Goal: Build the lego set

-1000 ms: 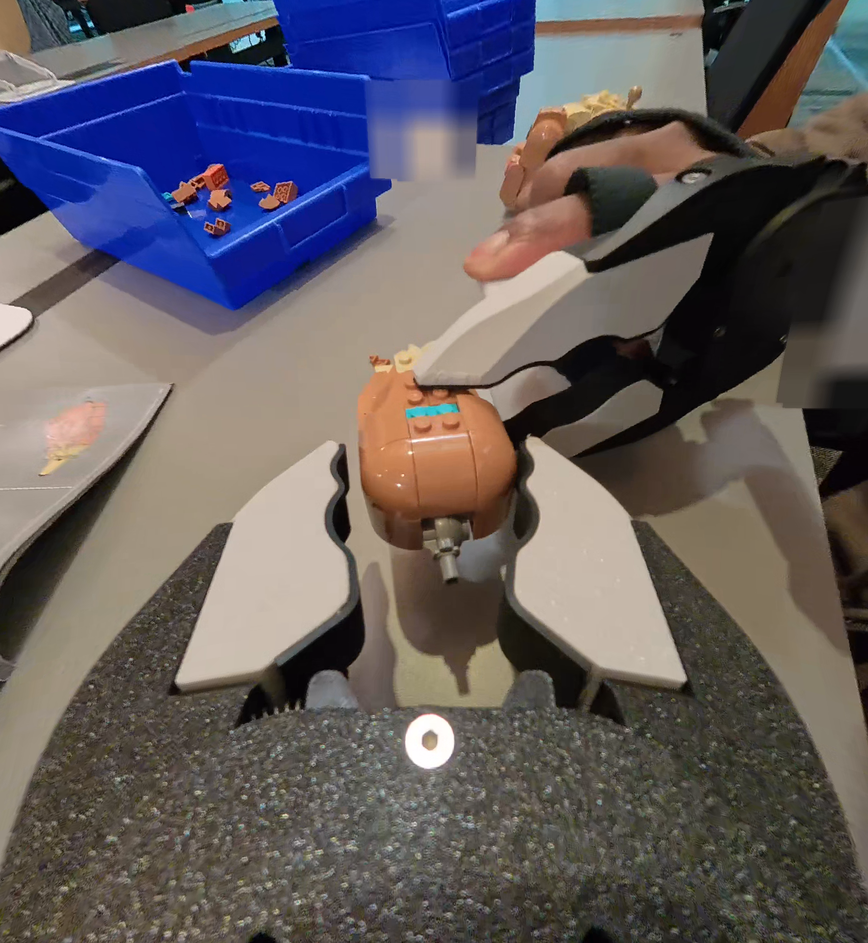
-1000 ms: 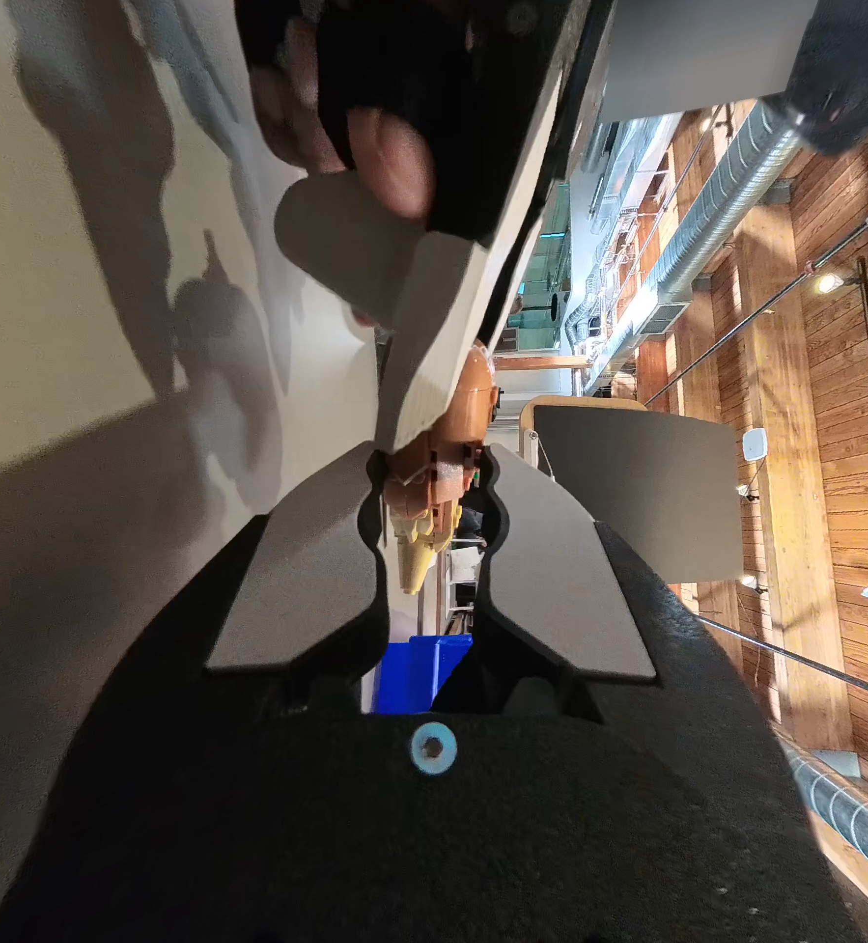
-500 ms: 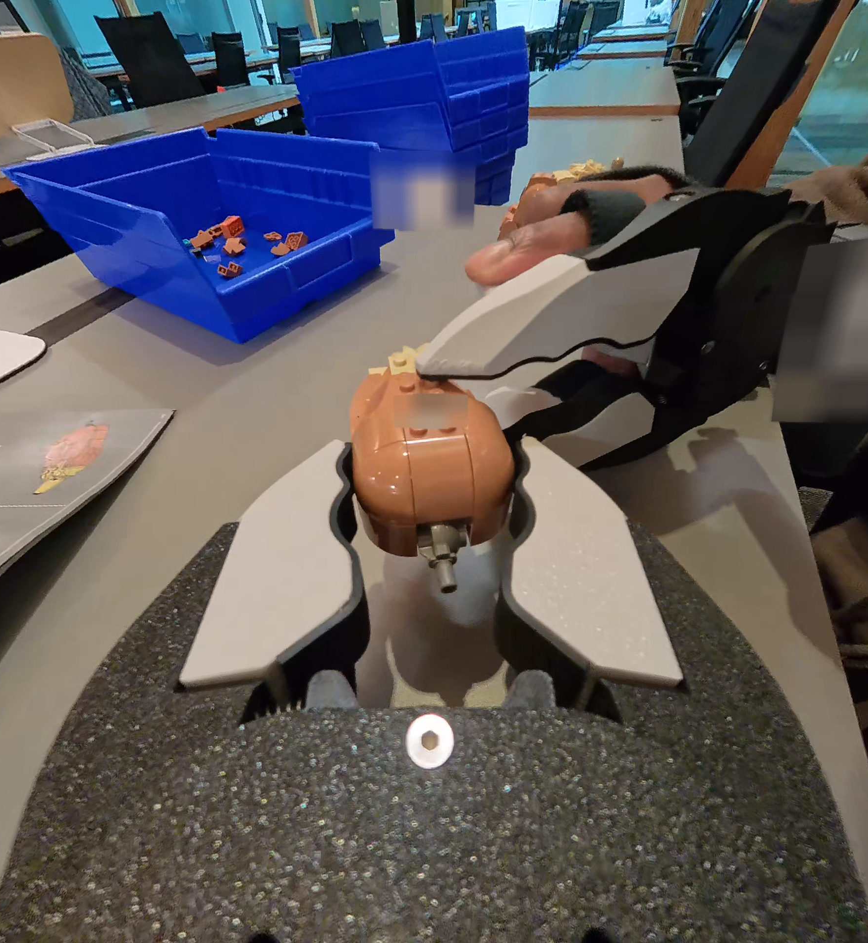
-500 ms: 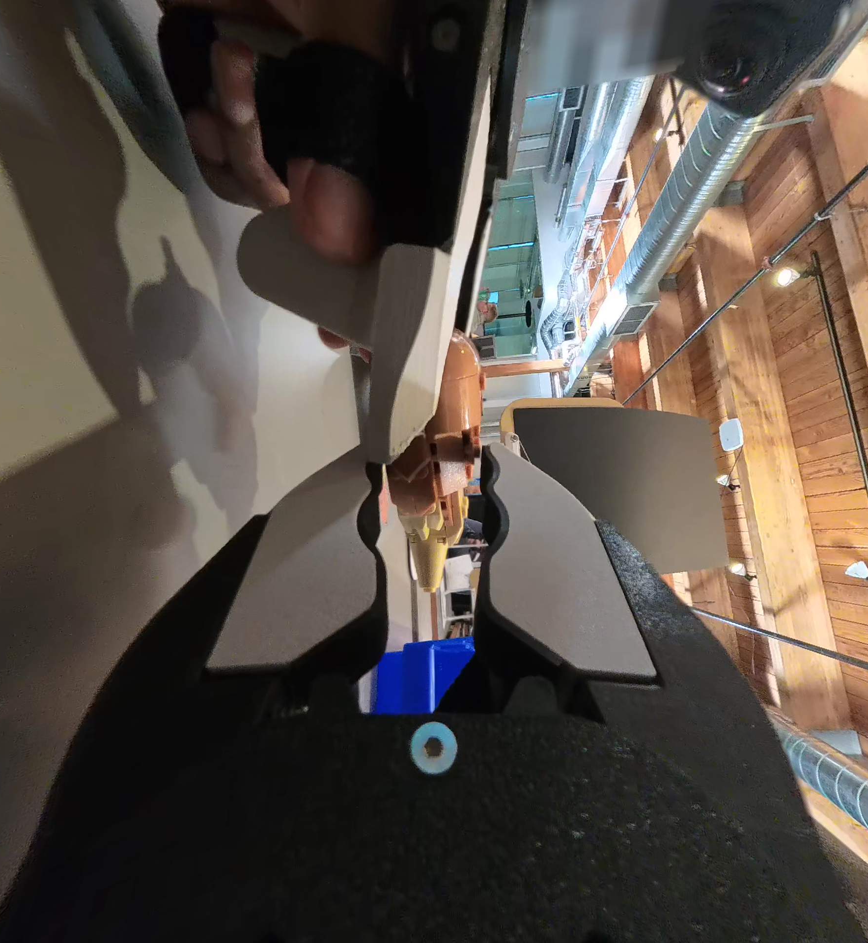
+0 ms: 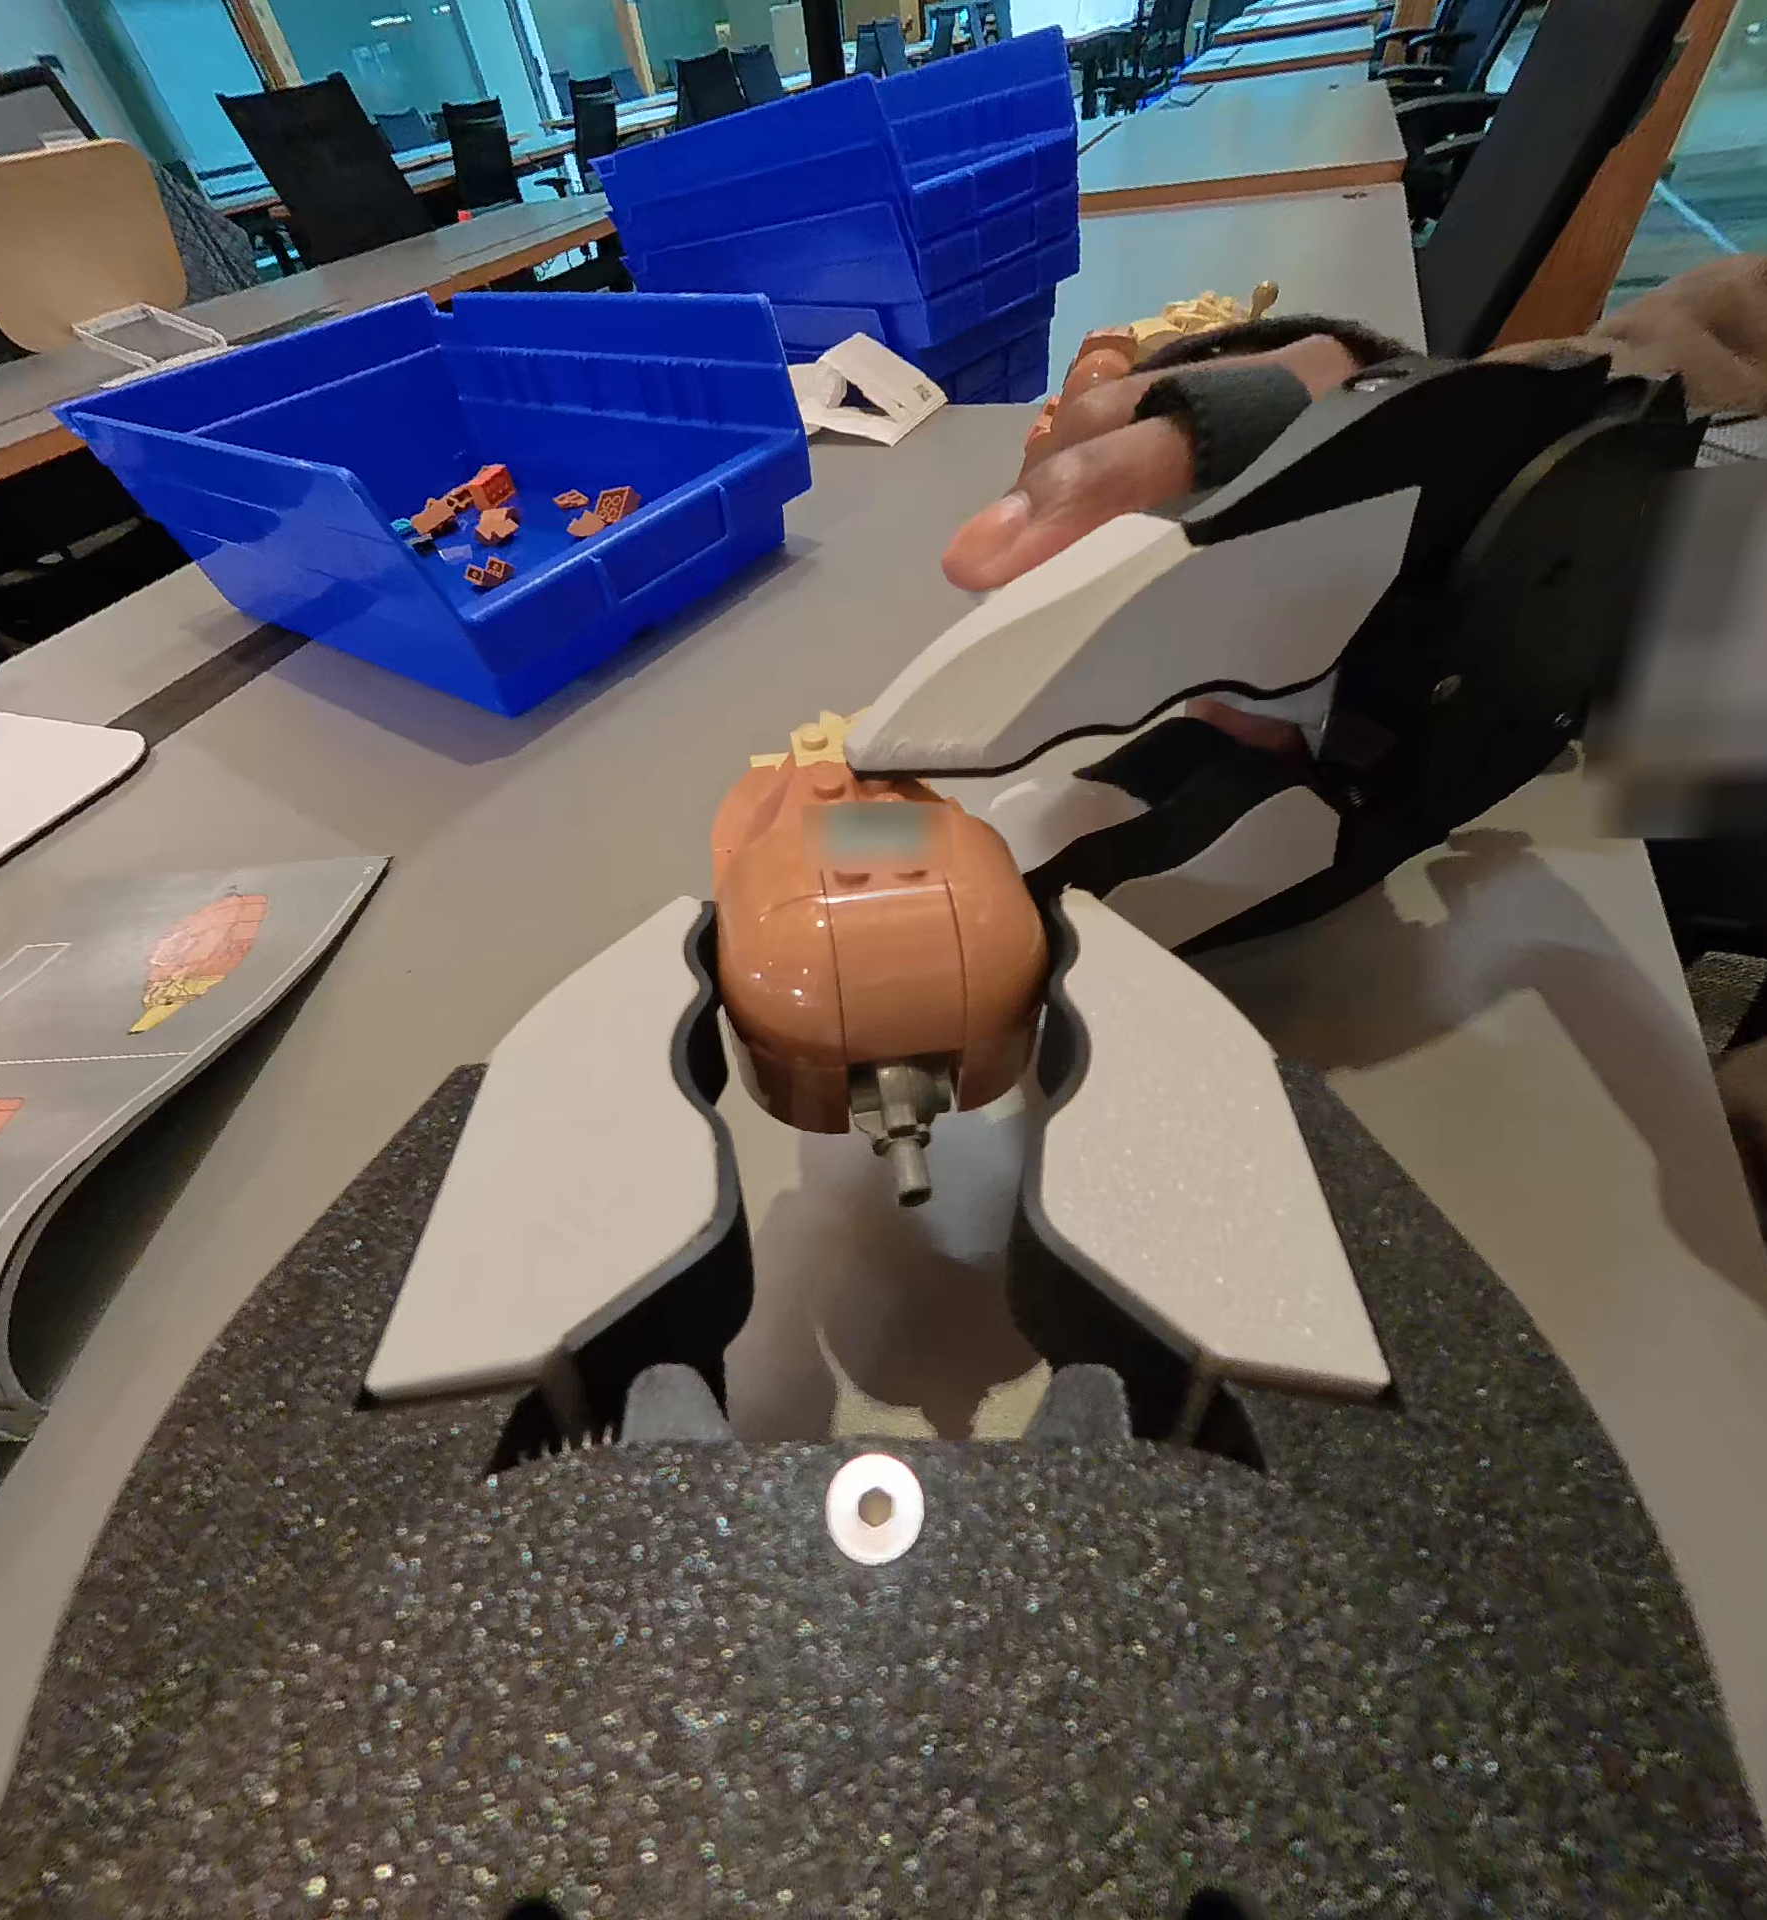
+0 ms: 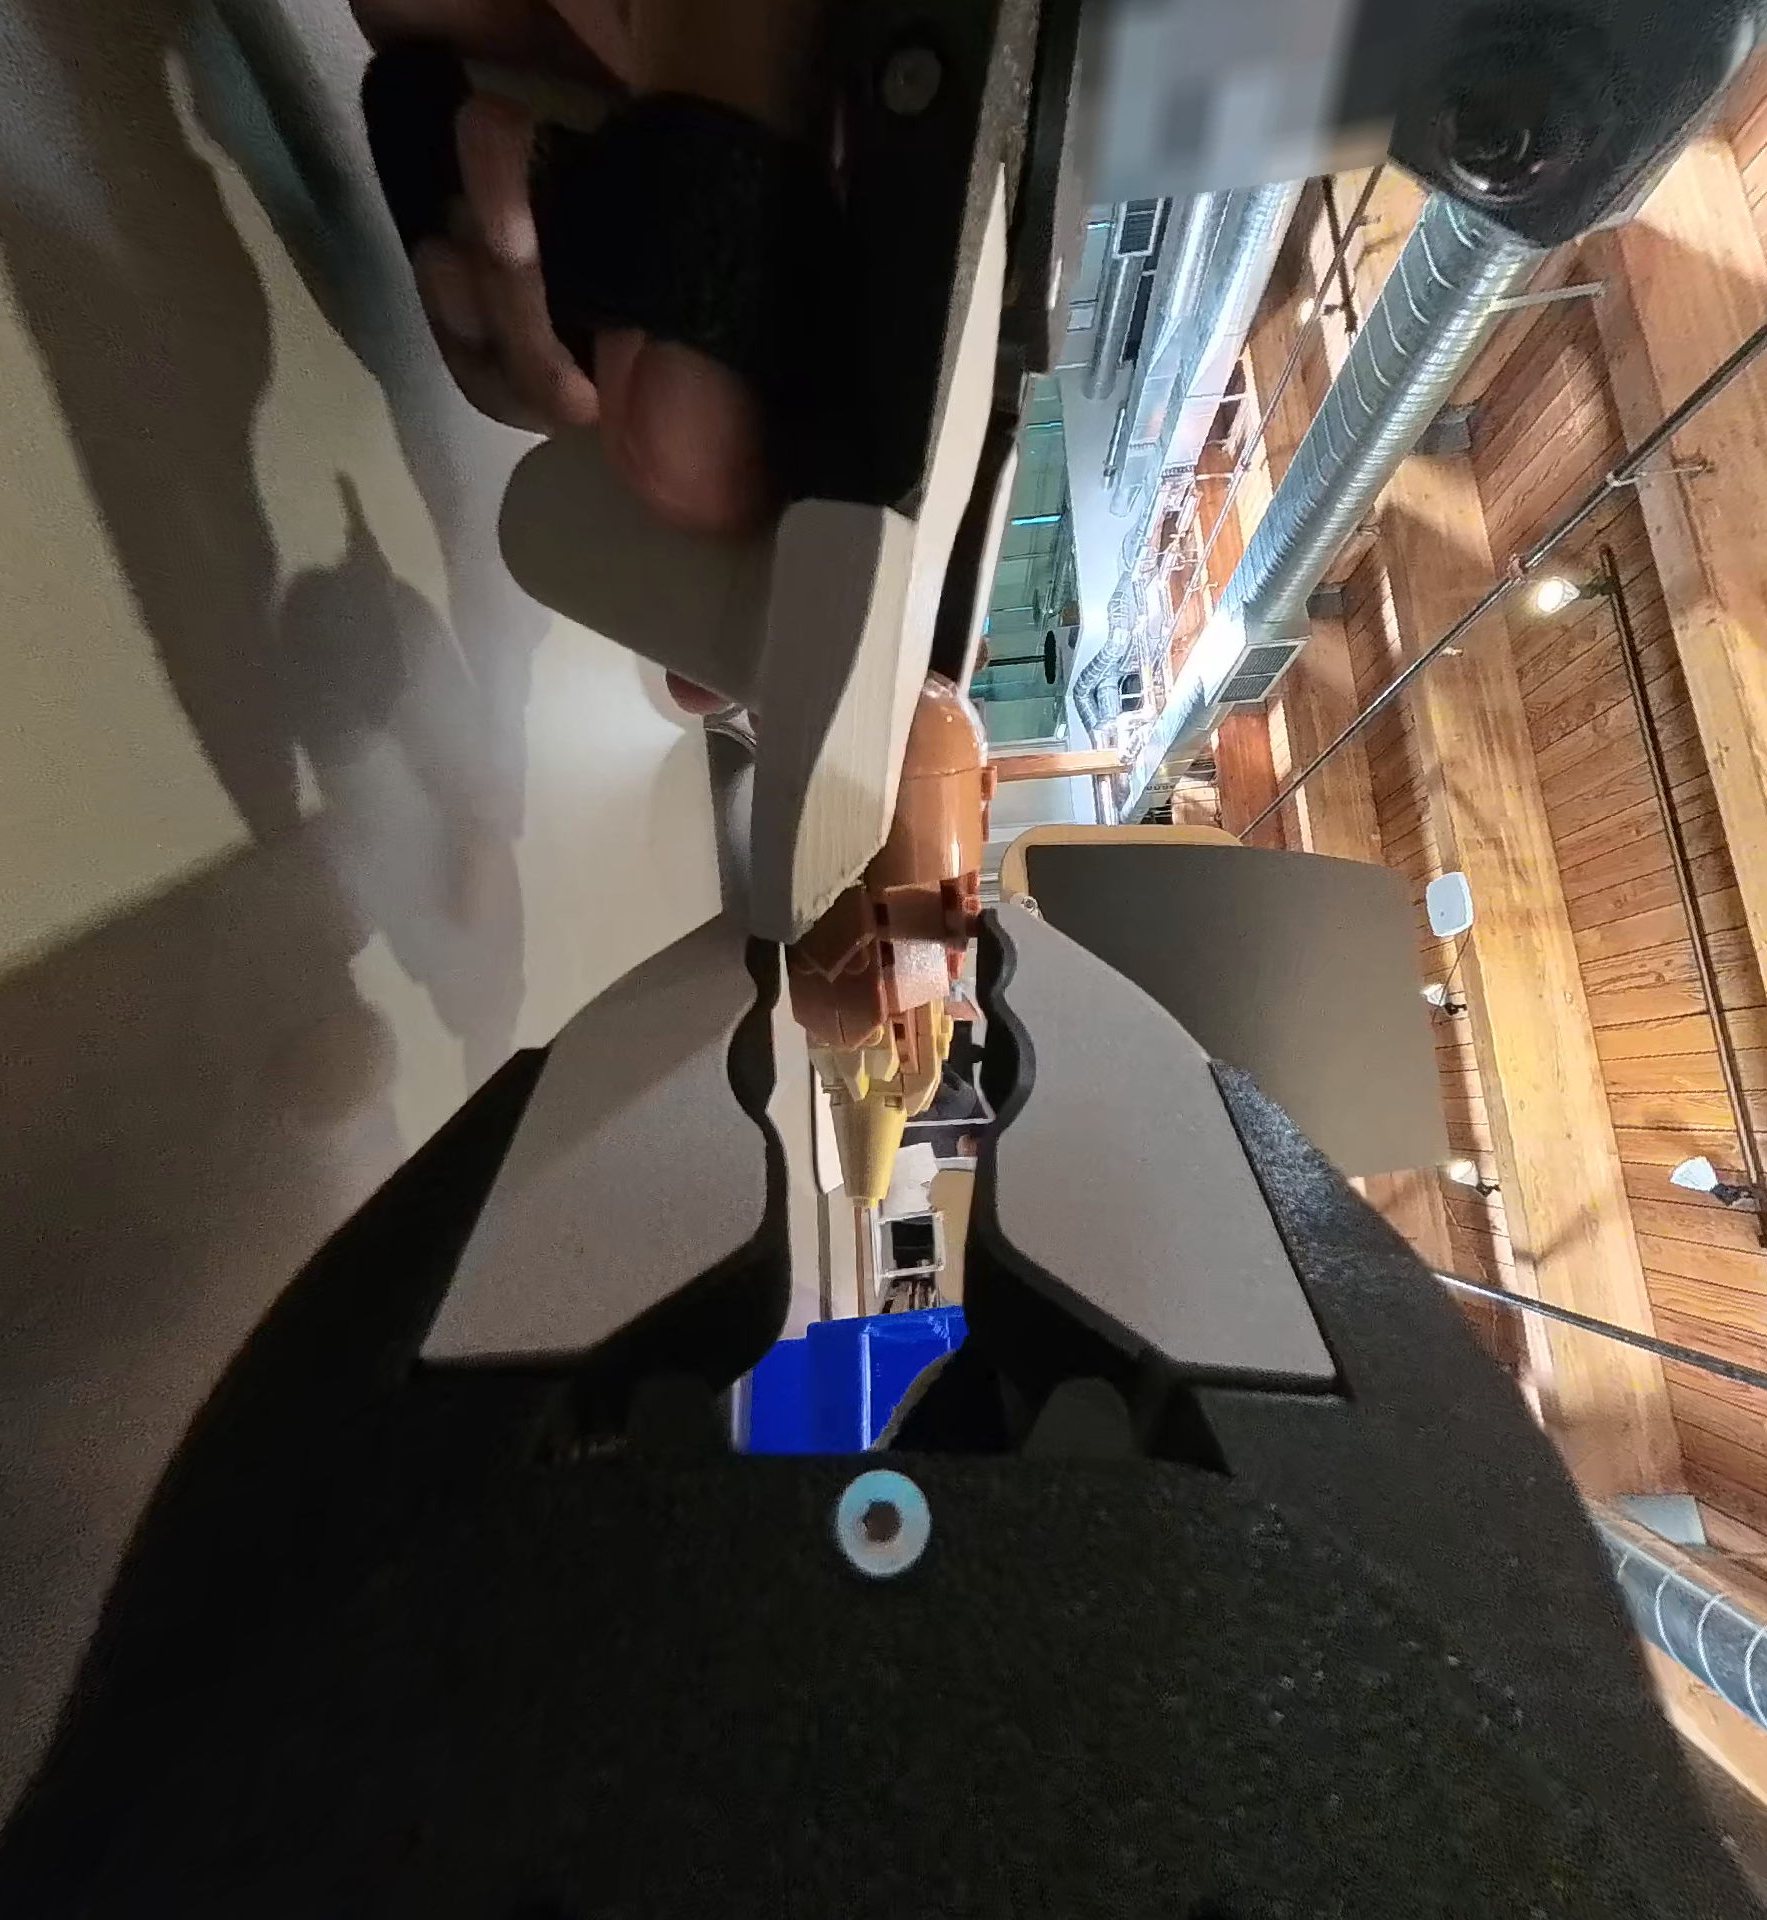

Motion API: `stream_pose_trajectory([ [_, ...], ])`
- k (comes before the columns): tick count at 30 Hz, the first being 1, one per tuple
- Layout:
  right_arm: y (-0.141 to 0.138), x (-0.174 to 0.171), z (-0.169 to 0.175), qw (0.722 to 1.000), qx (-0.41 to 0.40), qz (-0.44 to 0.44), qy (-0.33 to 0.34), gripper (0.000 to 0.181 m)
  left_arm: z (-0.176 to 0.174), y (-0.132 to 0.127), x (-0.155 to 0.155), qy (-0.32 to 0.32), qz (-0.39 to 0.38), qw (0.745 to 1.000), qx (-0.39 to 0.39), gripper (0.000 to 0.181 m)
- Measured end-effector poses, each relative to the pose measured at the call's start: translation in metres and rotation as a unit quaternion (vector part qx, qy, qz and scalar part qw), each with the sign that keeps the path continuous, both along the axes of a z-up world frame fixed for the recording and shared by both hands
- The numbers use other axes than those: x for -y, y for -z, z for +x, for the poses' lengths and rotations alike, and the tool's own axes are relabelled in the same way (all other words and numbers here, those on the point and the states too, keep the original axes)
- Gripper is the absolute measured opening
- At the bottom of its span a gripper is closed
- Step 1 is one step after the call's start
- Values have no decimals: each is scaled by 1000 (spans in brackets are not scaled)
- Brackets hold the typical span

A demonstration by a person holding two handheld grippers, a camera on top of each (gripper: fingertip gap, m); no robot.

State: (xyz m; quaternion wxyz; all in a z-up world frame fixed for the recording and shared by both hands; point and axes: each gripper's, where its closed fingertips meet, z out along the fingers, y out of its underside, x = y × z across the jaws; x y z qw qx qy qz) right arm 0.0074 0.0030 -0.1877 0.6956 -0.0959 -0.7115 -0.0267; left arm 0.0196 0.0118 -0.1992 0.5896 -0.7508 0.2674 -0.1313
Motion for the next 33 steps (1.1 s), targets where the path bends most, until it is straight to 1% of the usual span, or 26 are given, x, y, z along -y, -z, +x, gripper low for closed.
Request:
stream_pose_trajectory([
  [9, 0, 2, 3, 1000, 9, 12, -7, 35, 3, 0, 1, 8, 0, 1000, 5, 59],
  [17, 4, 2, 3, 999, 25, 23, -7, 34, 3, 5, 1, 4, -12, 1000, 3, 59],
  [20, 3, 1, 2, 1000, 7, 15, -11, 35, 2, 4, 0, 2, -2, 1000, -3, 59],
  [24, 4, -2, 0, 1000, 3, 7, 0, 36, -1, 4, -3, -8, 0, 1000, -4, 59],
  [28, 1, -1, 0, 1000, -7, 15, -2, 45, -1, 6, -2, -7, 3, 1000, -16, 59],
  [33, 2, 1, 1, 1000, -8, 27, -6, 46, 0, 6, -1, -6, 10, 1000, -26, 59],
])
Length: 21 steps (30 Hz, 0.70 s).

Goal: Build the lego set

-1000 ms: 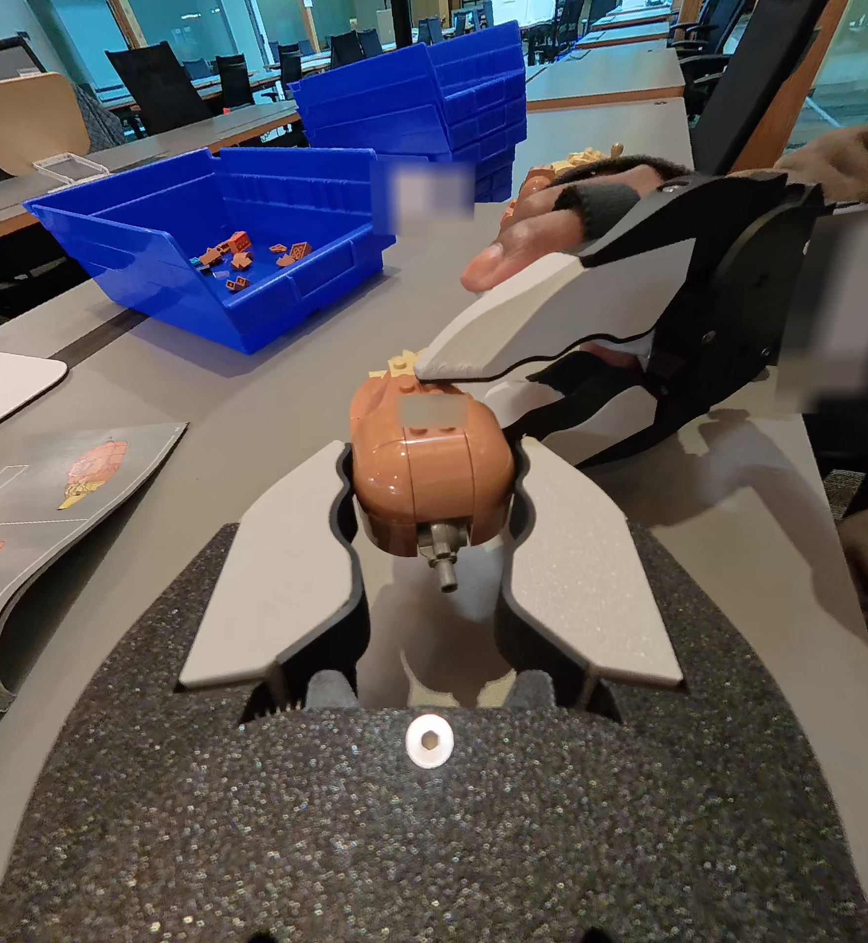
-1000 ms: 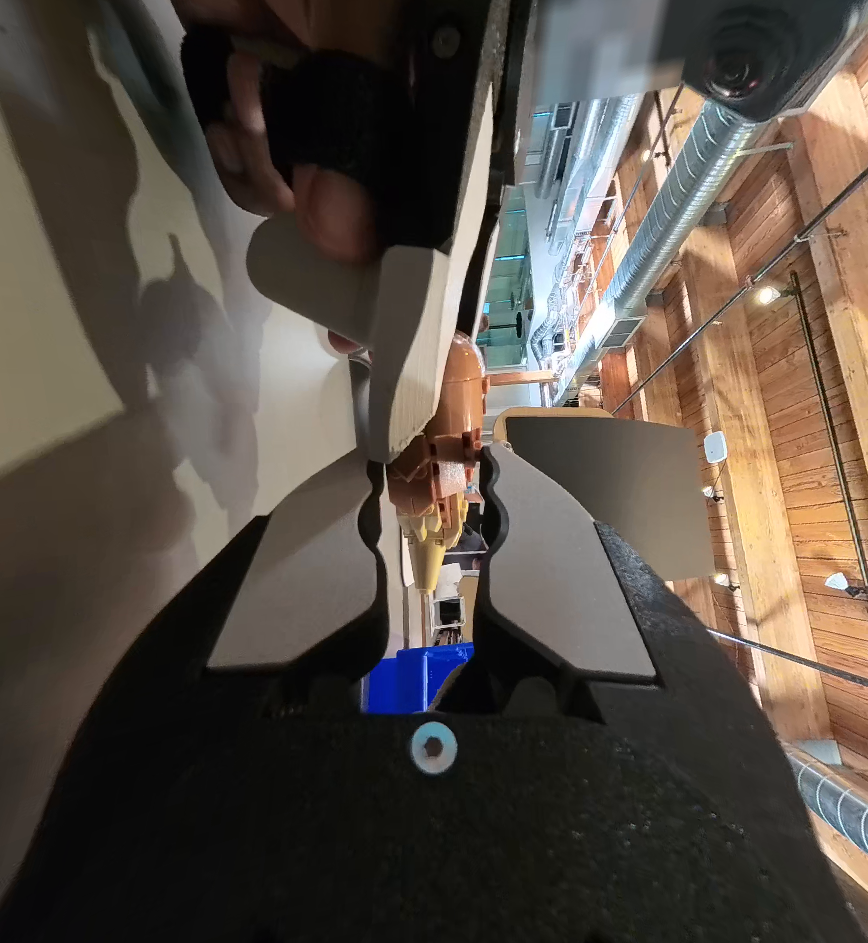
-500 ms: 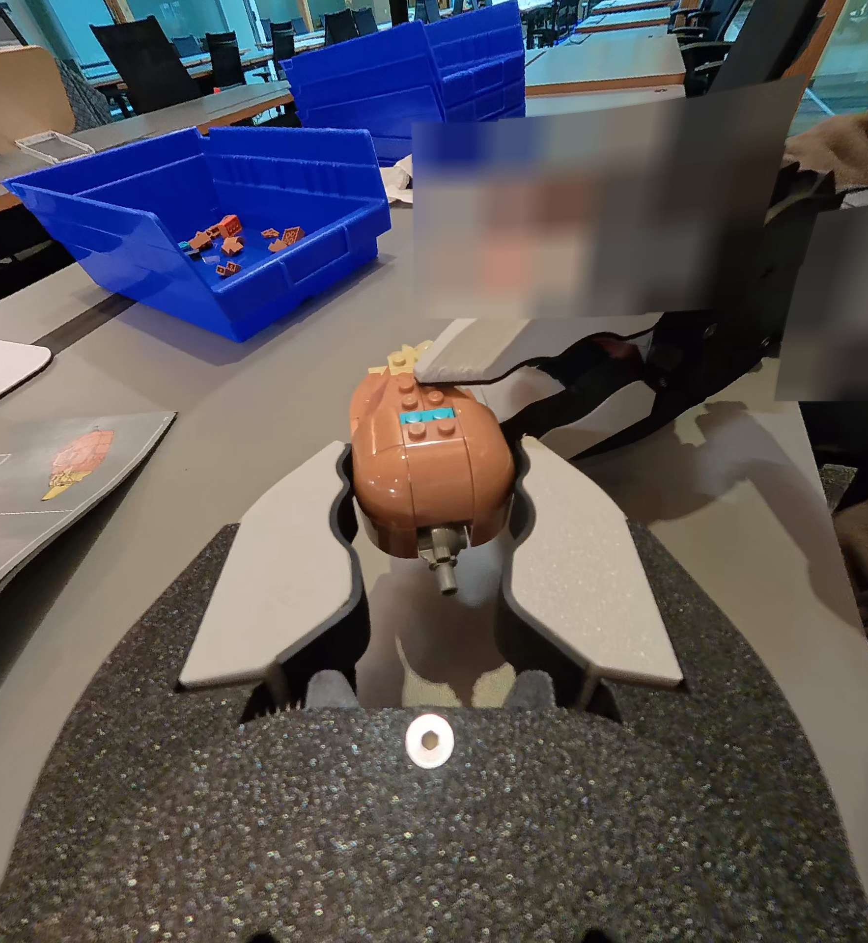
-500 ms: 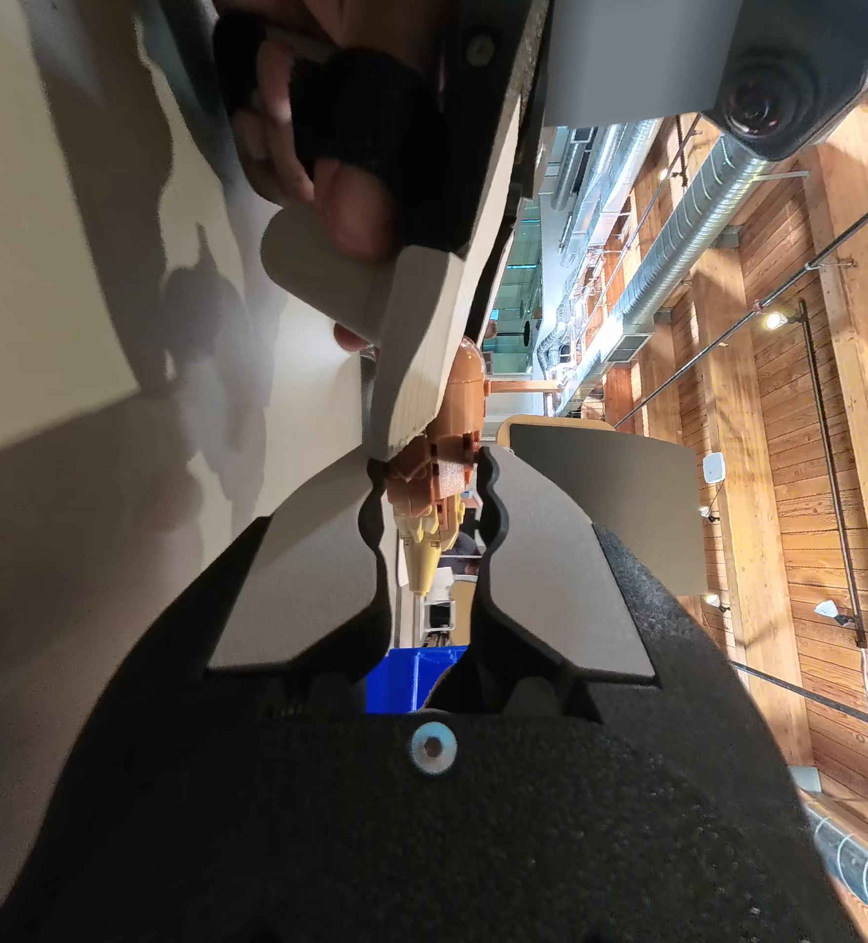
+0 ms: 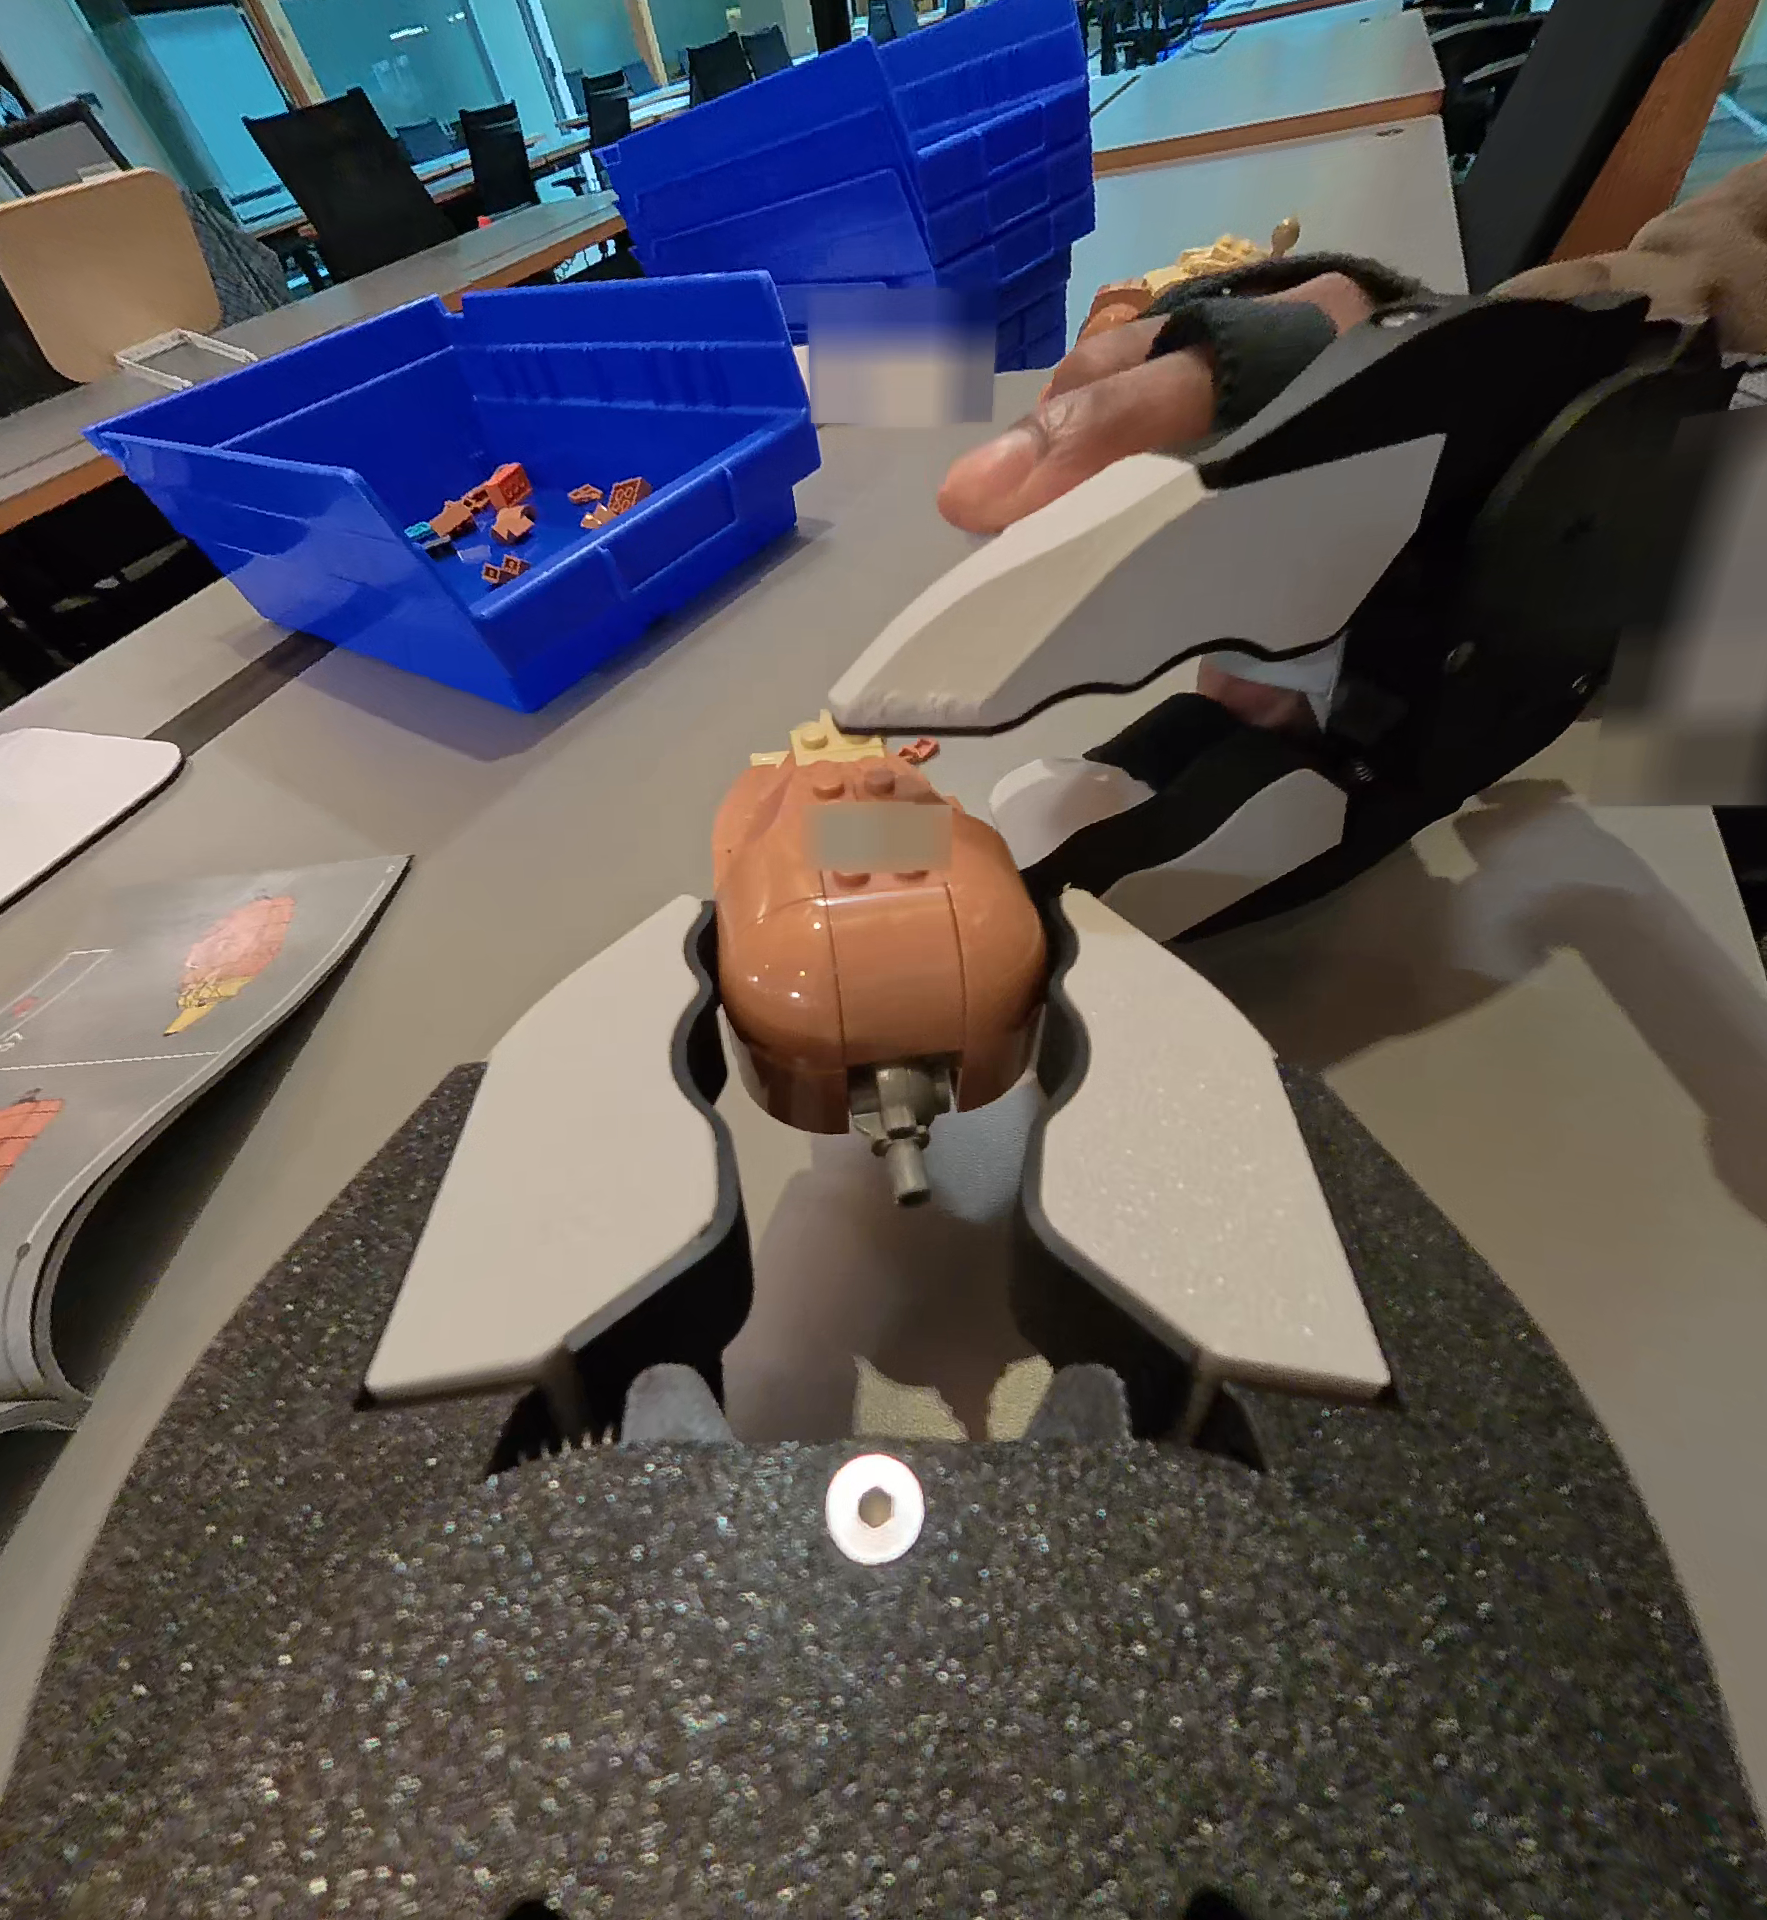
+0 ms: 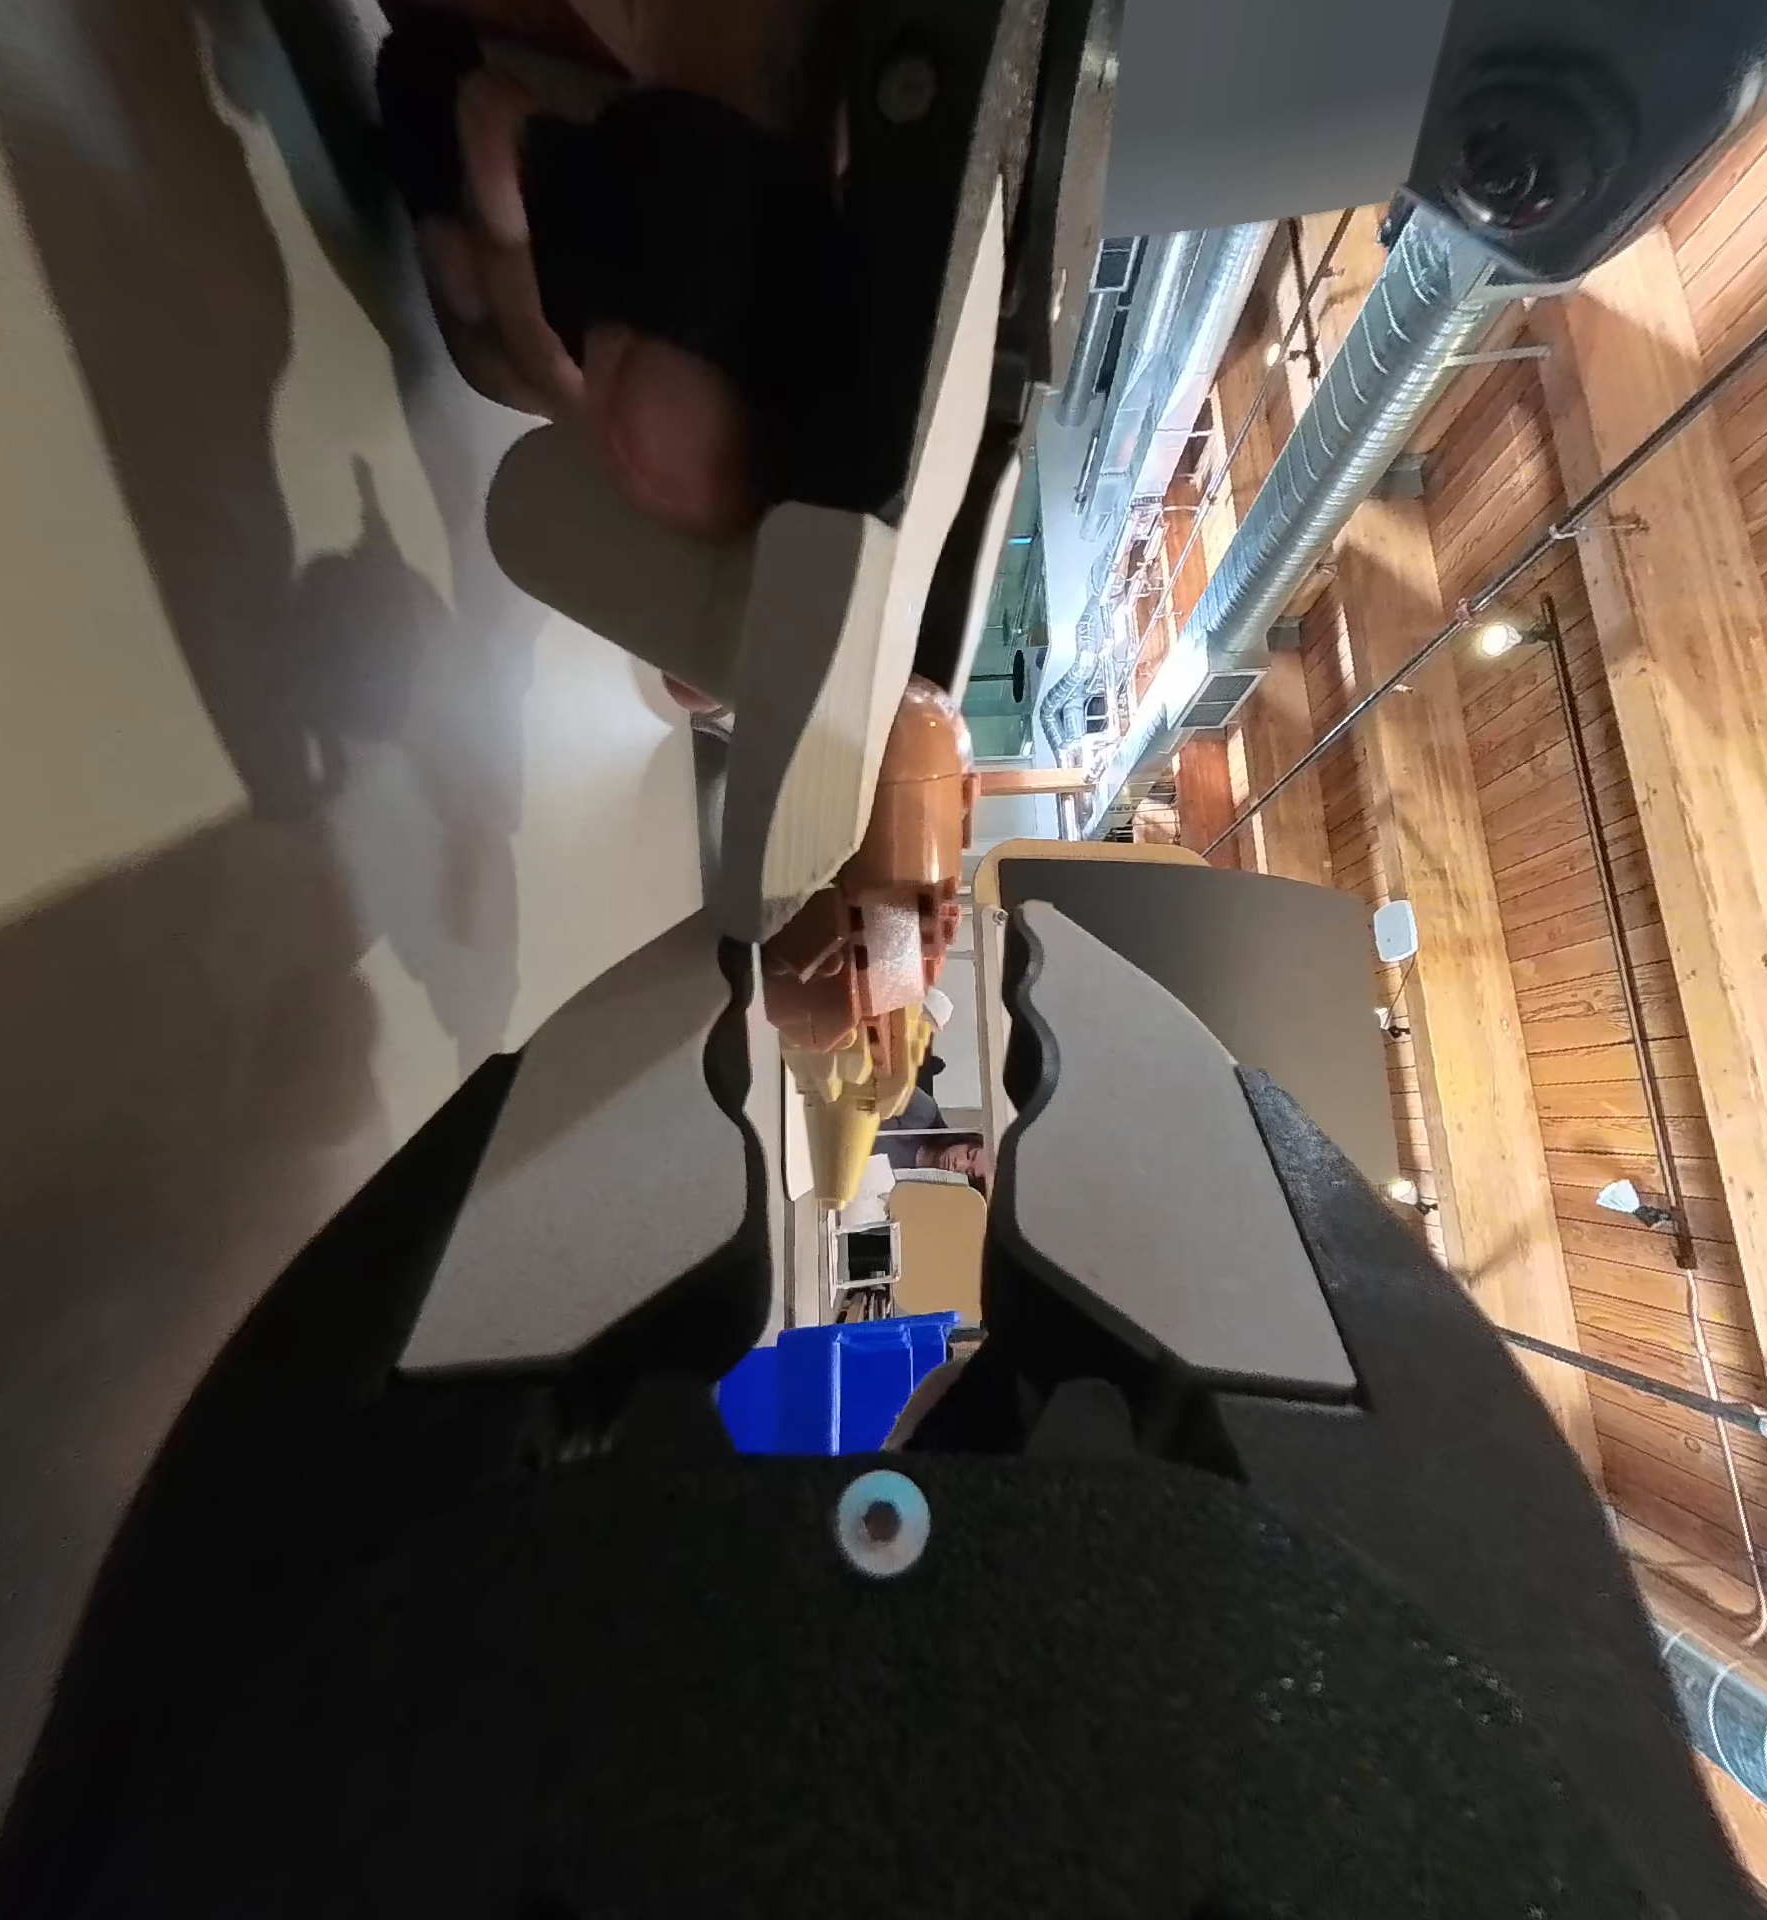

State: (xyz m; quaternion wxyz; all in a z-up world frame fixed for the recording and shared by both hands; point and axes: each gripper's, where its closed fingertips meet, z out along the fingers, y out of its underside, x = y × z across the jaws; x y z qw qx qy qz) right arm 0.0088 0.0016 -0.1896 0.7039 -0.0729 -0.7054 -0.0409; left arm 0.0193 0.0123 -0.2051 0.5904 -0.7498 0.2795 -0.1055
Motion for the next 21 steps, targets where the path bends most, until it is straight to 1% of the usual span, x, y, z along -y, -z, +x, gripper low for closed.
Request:
stream_pose_trajectory([
  [3, 3, 3, 1, 1000, 5, 15, -7, 37, 2, -2, 1, 4, 10, 1000, -8, 59],
  [12, 5, 5, 3, 998, 19, 55, -7, 35, 4, 1, 2, 9, 10, 1000, -18, 59],
  [21, 8, 4, 3, 999, 32, 38, -7, 35, 4, 4, 2, 9, -3, 1000, -15, 59],
])
